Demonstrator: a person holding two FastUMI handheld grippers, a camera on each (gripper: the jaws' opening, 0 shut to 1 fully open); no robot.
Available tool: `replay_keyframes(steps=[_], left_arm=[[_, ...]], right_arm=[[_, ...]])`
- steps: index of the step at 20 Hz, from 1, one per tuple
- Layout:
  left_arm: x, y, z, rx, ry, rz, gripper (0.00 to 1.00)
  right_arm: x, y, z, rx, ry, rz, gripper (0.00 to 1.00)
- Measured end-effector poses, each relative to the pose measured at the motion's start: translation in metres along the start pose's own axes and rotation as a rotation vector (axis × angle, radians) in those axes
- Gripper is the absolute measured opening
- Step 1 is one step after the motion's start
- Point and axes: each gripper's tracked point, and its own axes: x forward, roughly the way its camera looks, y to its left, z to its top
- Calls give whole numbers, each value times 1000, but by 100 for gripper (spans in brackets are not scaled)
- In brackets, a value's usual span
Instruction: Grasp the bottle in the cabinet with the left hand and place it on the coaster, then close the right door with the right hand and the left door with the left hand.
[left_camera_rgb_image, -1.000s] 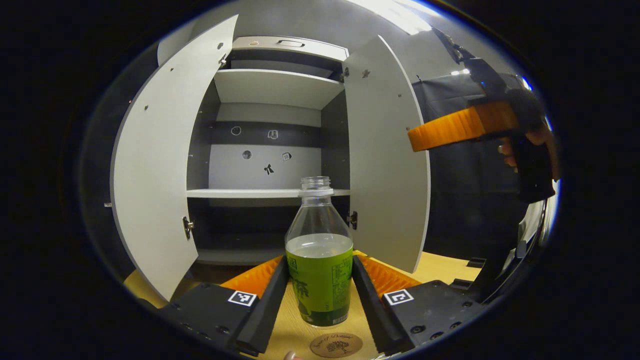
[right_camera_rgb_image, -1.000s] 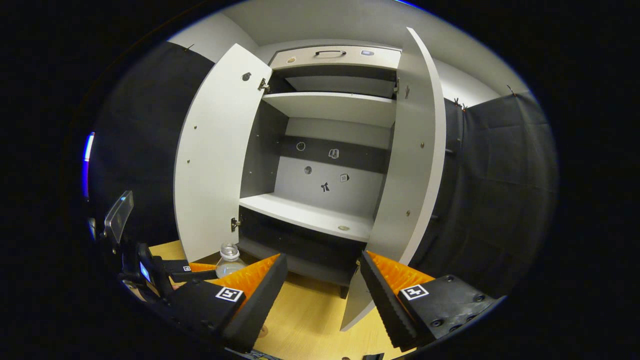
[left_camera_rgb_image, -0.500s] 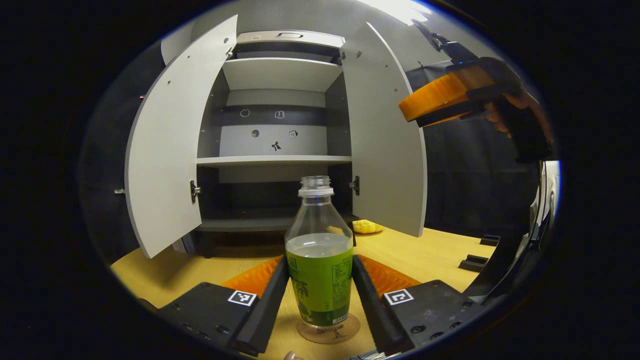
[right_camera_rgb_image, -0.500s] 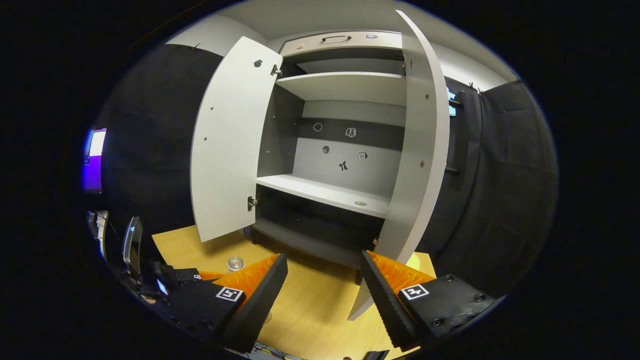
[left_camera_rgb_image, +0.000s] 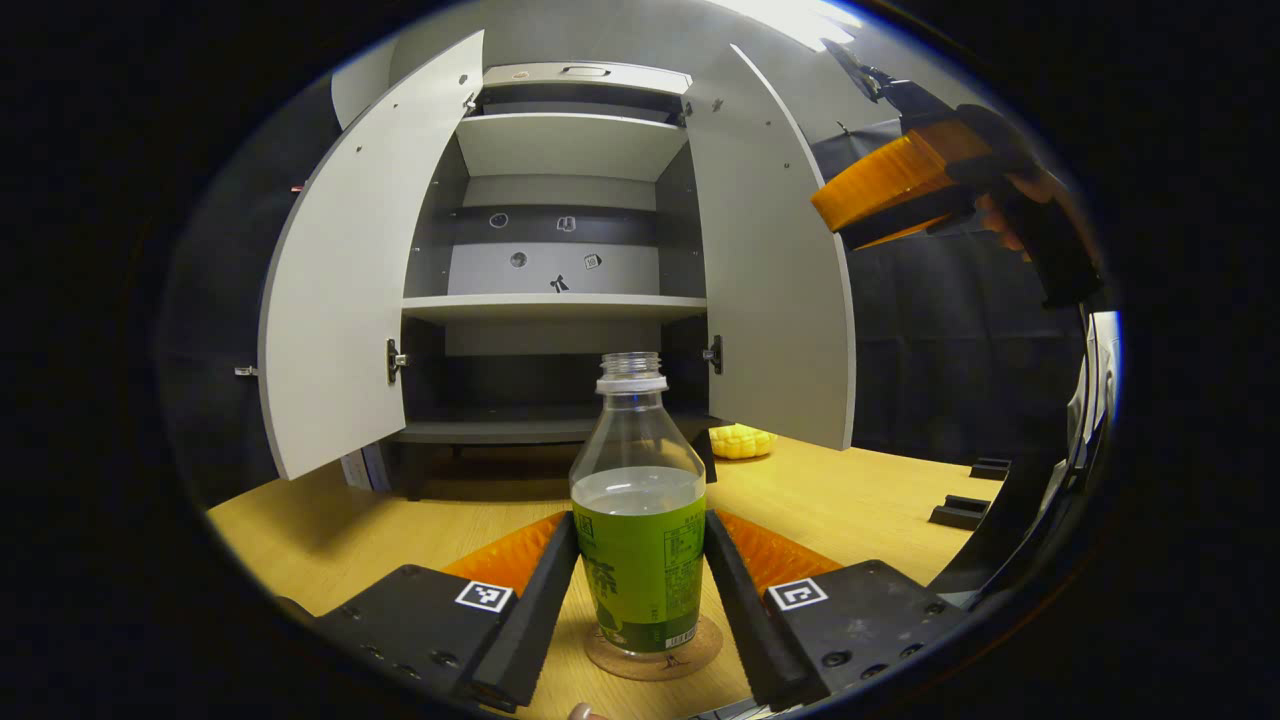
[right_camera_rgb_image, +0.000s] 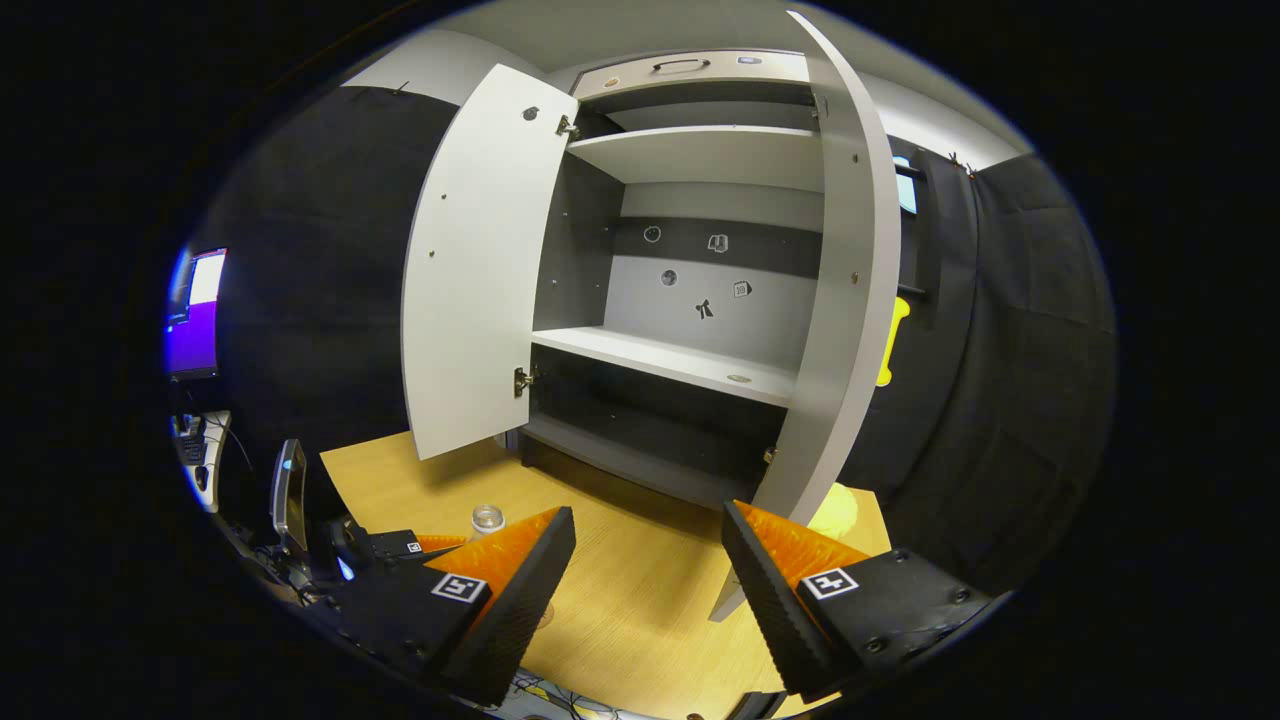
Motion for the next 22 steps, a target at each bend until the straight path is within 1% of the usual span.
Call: replay_keyframes(steps=[4,7,8,10,13,14,17,22], left_arm=[[-1,-5,-2,12,-26,-10,78],[-1,-9,-6,-5,1,-24,81],[0,-6,-3,-8,-6,-14,87],[3,-3,3,-3,-14,-1,96],[8,2,18,13,-36,17,96],[9,3,26,17,-51,19,96],[10,7,69,32,-122,15,96],[17,22,140,30,-142,-8,96]], right_arm=[[3,1,-7,-27,15,10,98],[3,4,-1,-17,-3,21,98],[3,3,-2,-22,-2,20,98],[3,0,-1,-25,1,17,98],[3,-5,4,3,-5,13,98],[3,-6,5,11,-4,12,98],[-1,-14,16,28,-16,-4,98],[-4,-28,46,66,-64,-52,98]])
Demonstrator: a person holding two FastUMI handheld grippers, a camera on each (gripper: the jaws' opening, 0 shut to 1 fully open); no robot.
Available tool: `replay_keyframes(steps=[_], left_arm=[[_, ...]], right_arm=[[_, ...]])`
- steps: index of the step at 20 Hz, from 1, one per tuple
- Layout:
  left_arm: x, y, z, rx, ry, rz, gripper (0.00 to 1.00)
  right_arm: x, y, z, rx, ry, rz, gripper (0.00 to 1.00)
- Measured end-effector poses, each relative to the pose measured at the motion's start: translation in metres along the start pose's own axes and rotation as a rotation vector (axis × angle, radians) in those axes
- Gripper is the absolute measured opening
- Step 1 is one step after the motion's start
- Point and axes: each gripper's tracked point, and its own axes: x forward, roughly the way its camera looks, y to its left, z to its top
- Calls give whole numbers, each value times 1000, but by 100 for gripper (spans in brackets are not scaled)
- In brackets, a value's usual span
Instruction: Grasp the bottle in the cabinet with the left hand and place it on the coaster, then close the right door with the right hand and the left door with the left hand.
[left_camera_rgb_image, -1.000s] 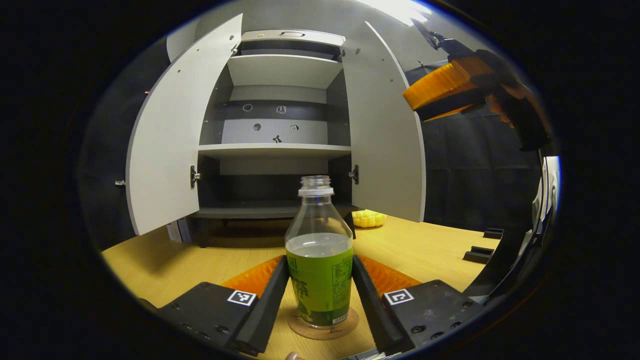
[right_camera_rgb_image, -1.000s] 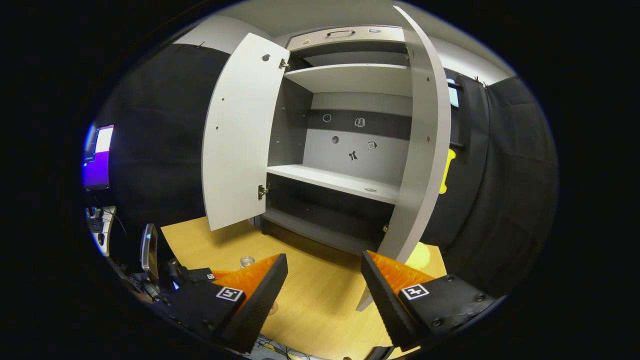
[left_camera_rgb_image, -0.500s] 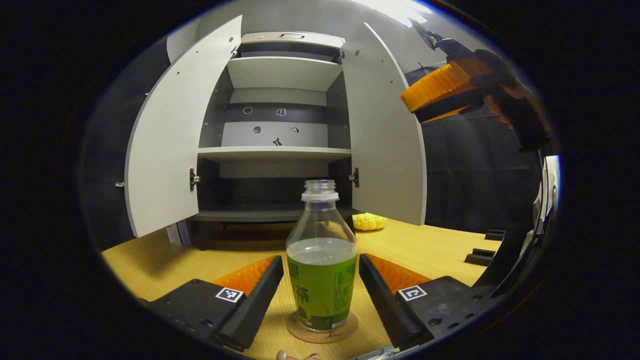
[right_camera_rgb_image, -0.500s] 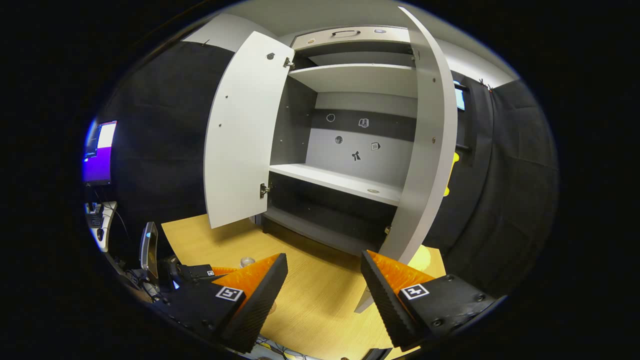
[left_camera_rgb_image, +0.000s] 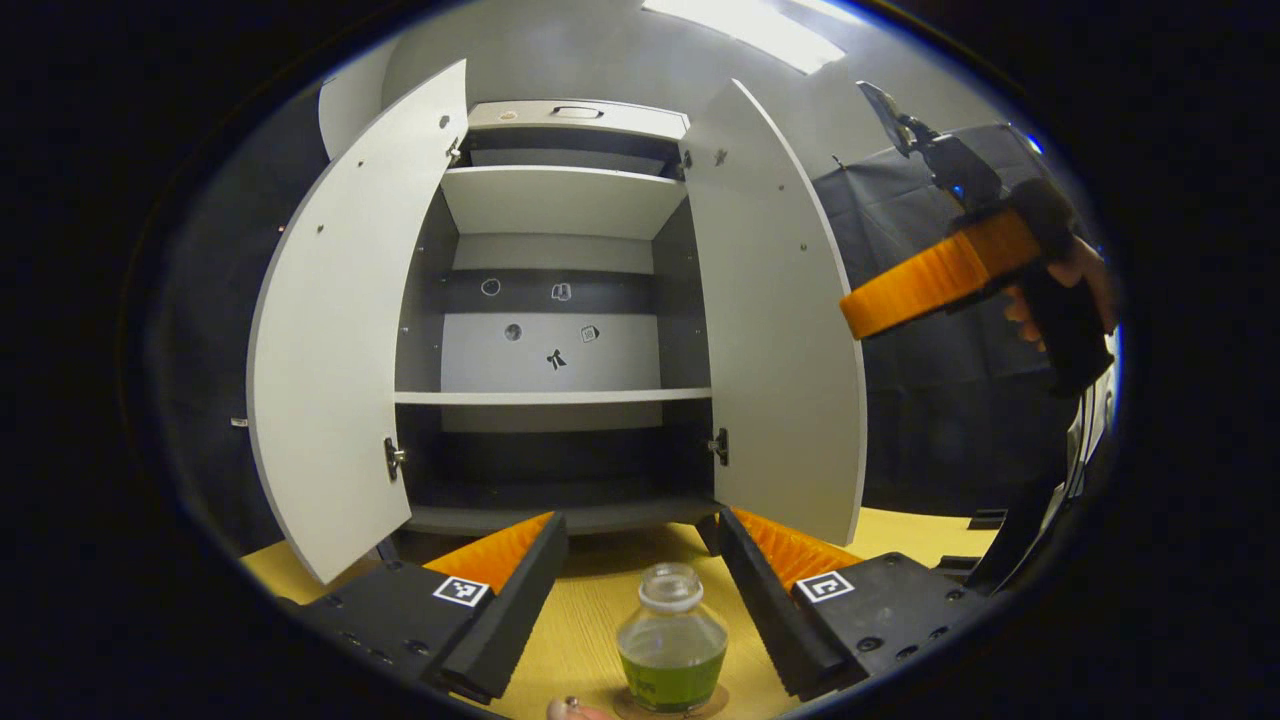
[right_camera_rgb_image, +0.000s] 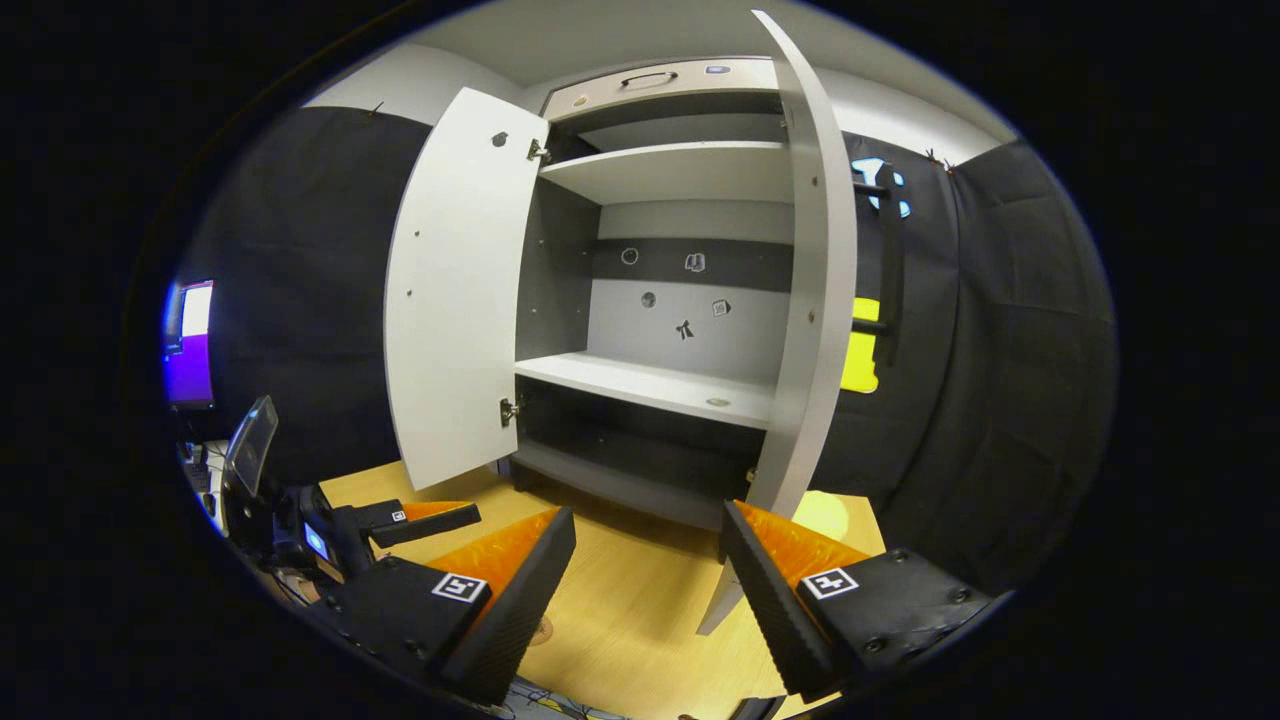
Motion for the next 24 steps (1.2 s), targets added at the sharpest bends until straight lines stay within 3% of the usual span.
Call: replay_keyframes(steps=[3,7,9,12,18,24], left_arm=[[5,13,36,0,23,-16,96],[9,35,90,-25,34,-60,95],[10,50,112,-46,48,-83,95],[6,81,132,-30,89,-83,96],[-14,135,159,58,111,-28,96],[-11,181,151,34,164,137,96]], right_arm=[[-2,-13,25,8,-41,-56,98],[-7,-43,66,93,-122,-194,98],[-10,-53,78,137,-151,-242,94],[-19,-65,83,157,-173,-314,98],[-37,-114,93,88,-191,-482,98],[-15,-158,103,114,-213,-496,98]])
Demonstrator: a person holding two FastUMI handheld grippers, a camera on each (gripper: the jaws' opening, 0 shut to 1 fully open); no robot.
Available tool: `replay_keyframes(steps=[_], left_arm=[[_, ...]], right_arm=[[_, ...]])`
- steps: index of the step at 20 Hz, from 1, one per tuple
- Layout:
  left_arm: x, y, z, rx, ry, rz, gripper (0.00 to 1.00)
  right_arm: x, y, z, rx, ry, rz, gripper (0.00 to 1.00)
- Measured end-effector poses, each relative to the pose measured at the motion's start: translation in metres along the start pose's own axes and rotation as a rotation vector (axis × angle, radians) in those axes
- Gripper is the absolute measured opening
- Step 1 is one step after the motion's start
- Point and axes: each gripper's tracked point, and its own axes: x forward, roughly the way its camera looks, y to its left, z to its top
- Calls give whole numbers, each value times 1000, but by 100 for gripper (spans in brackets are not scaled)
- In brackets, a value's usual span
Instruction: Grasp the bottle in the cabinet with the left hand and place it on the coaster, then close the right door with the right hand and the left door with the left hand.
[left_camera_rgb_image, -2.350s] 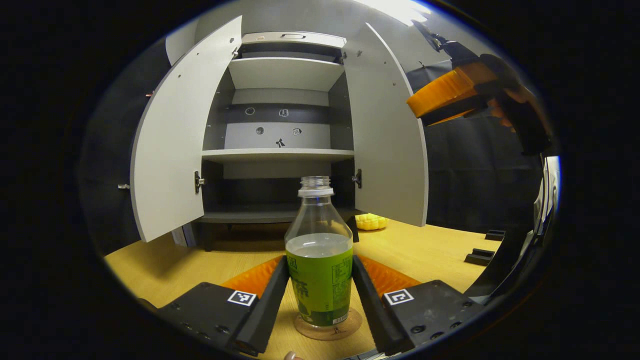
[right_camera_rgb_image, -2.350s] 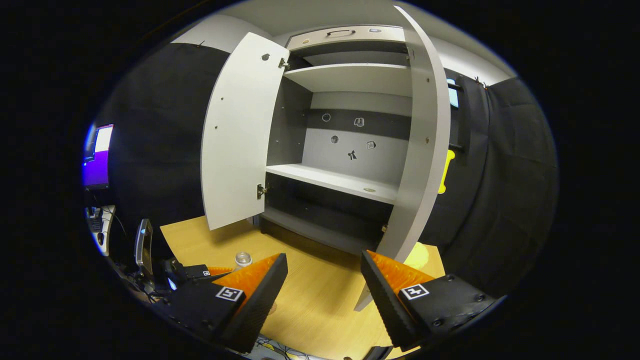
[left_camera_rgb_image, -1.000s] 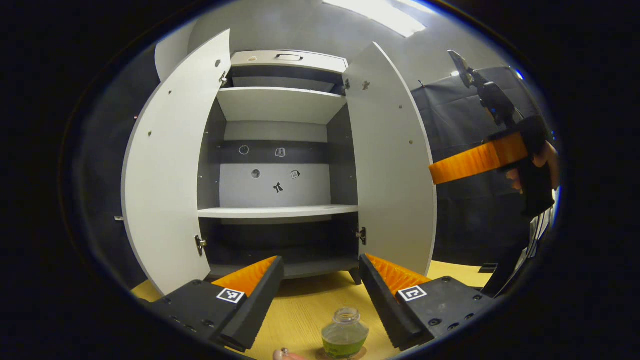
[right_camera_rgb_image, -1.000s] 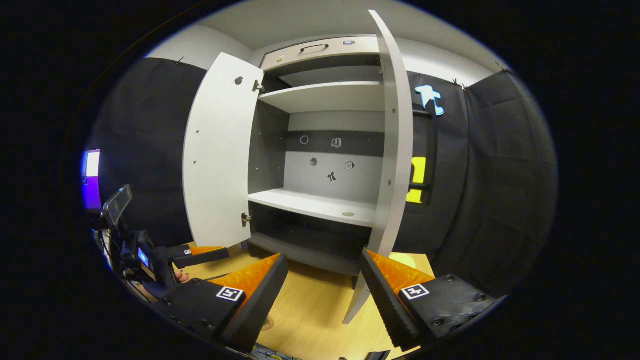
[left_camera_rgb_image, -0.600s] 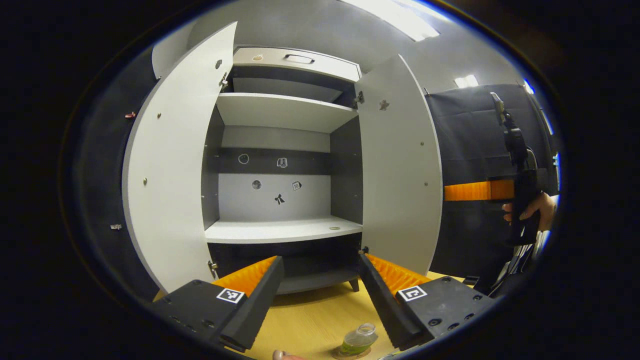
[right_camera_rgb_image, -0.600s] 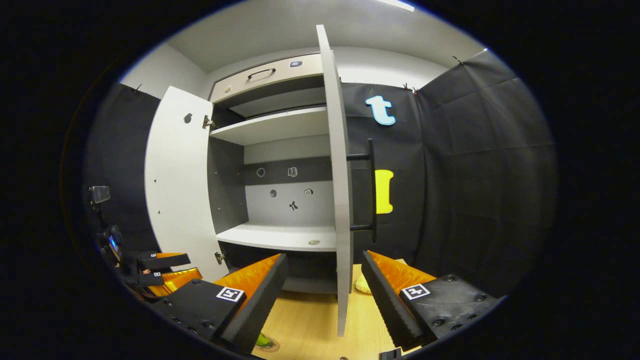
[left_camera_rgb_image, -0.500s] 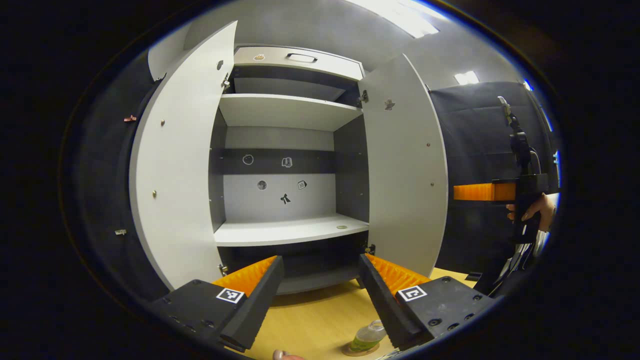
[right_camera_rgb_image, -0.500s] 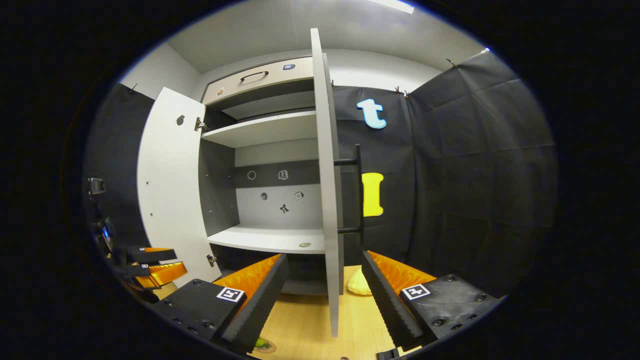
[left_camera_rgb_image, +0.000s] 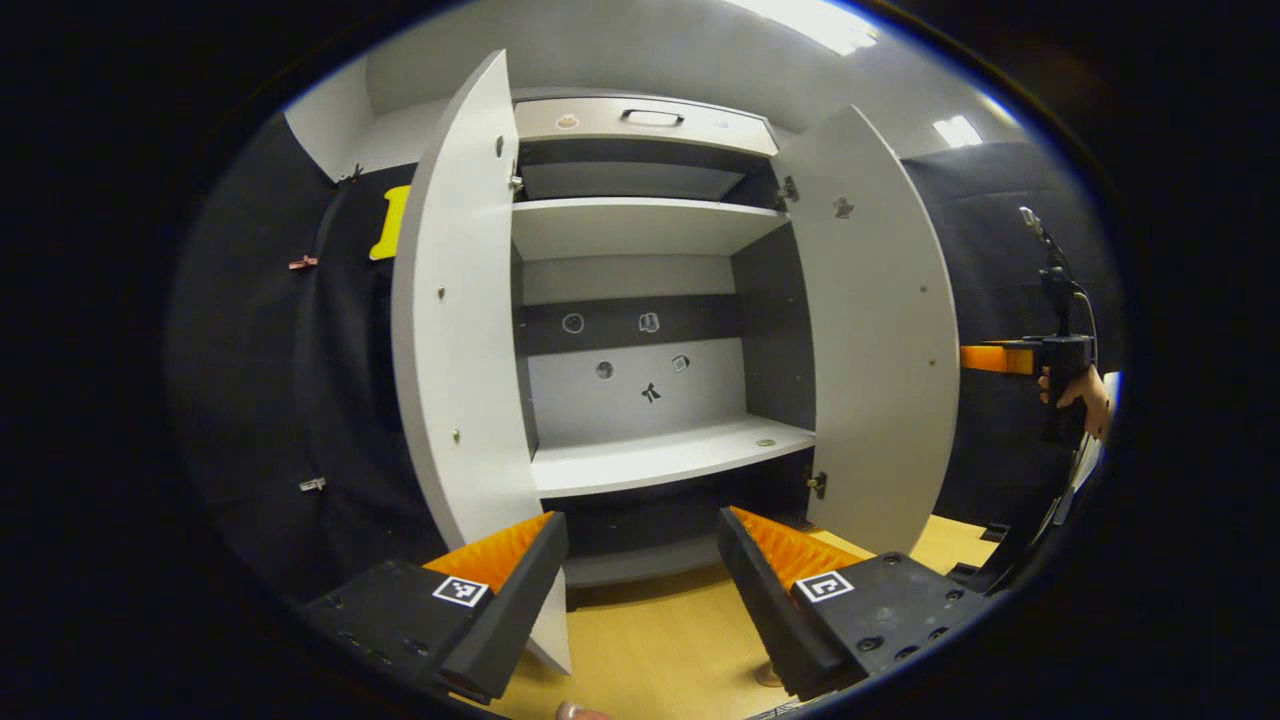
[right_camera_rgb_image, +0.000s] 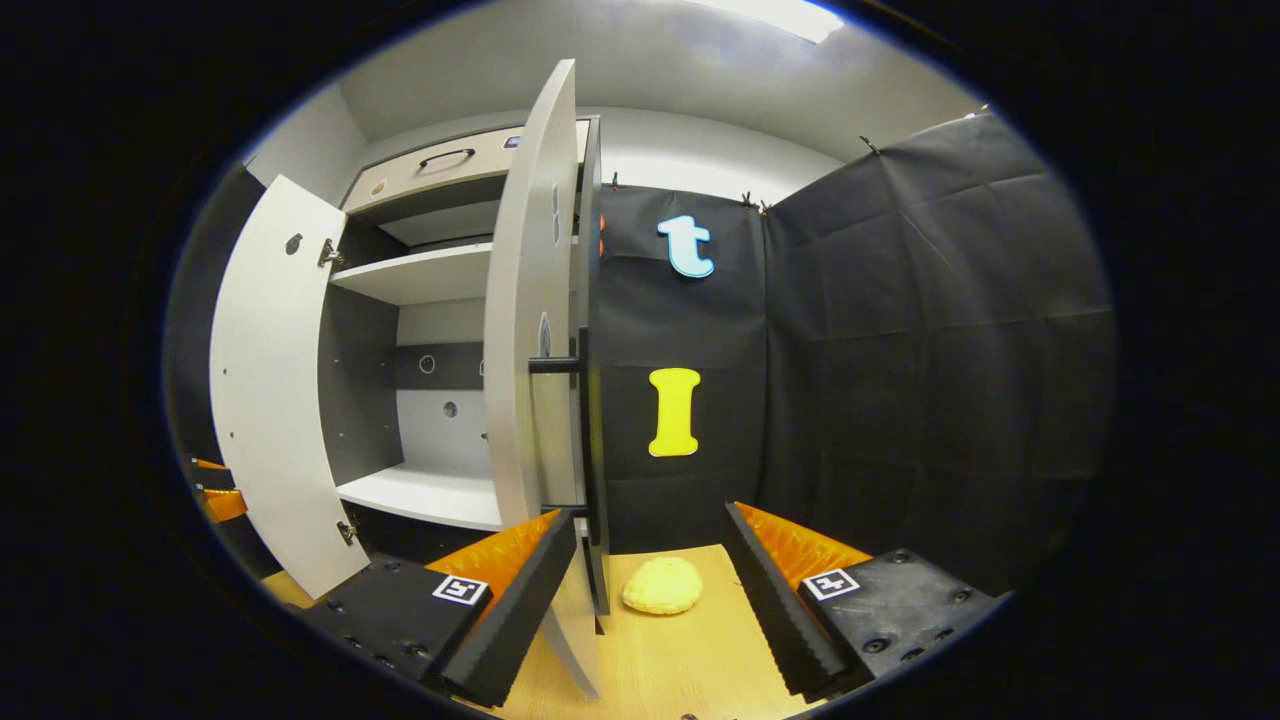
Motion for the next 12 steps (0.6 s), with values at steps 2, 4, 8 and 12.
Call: replay_keyframes(steps=[2,4,8,12], left_arm=[[-4,6,-3,-54,7,29,95],[-7,18,-5,-62,13,73,96],[-12,37,-1,12,27,166,96],[-16,30,3,-50,7,166,96]], right_arm=[[7,1,-1,-2,-1,32,98],[10,4,-1,-11,0,65,98],[9,17,-6,-8,13,139,98],[10,18,-8,5,25,156,96]])
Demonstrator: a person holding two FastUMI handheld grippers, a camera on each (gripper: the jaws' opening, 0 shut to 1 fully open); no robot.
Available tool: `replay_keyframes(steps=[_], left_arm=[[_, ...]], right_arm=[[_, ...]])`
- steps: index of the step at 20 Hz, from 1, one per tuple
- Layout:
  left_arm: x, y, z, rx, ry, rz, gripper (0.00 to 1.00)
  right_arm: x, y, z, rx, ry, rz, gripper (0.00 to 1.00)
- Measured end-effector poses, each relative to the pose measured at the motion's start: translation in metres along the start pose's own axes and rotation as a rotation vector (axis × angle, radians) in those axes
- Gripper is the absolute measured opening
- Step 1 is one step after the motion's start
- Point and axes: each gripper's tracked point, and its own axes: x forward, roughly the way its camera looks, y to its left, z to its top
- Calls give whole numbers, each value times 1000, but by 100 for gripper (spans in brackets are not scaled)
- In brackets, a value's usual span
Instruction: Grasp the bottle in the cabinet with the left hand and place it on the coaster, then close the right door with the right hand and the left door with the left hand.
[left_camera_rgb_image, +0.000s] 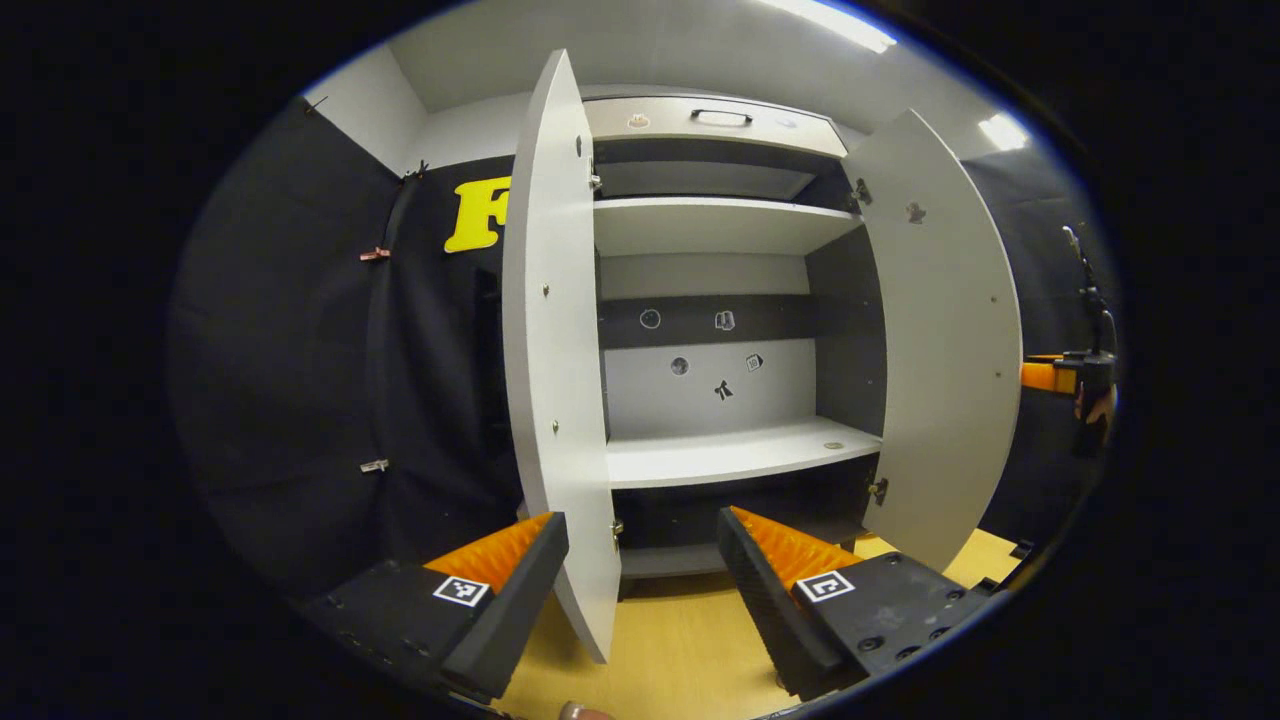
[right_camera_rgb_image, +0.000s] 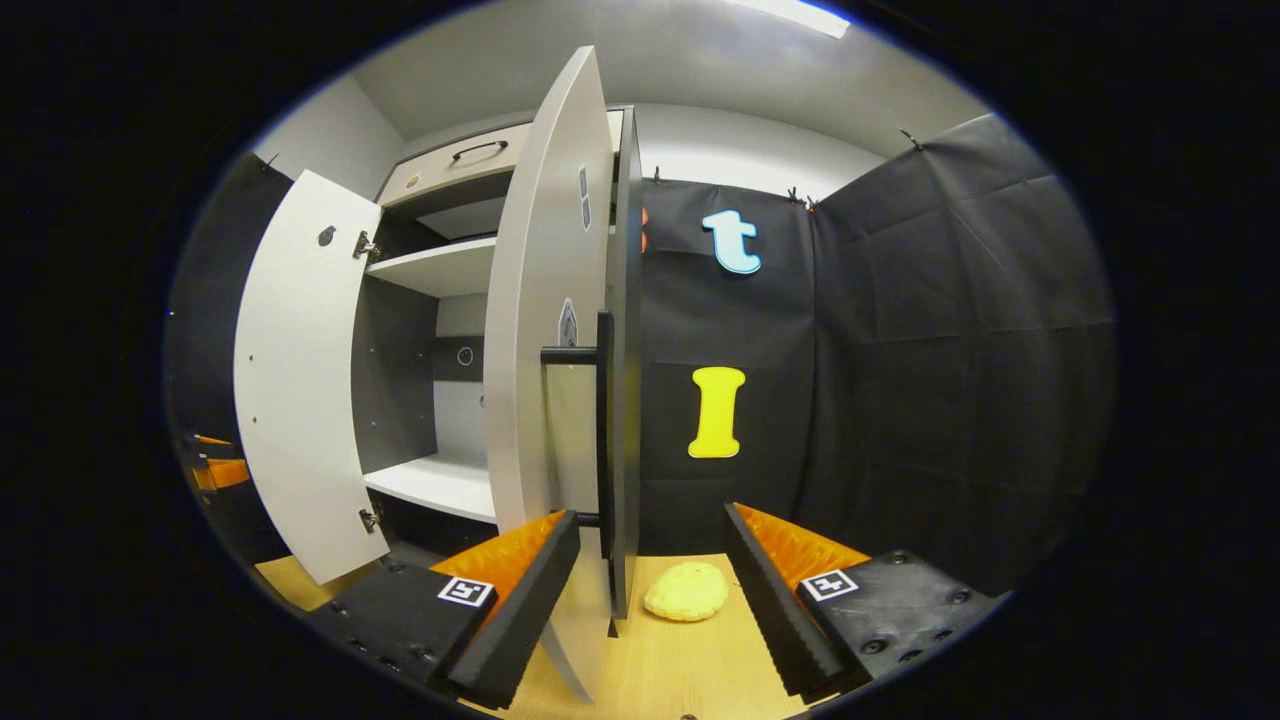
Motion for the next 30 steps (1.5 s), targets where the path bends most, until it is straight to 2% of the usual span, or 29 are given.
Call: replay_keyframes(steps=[4,12,20,25,30], left_arm=[[-8,6,-12,-14,26,26,96],[-29,34,-21,-12,52,90,96],[-43,71,-28,-54,67,170,96],[-49,86,-29,-50,75,204,97],[-54,109,-28,-56,82,257,96]], right_arm=[[0,12,-3,5,9,41,96],[15,71,-5,-2,22,152,96],[35,121,-11,-2,30,240,96],[63,171,-23,10,53,328,96],[75,213,-32,-57,68,411,97]])
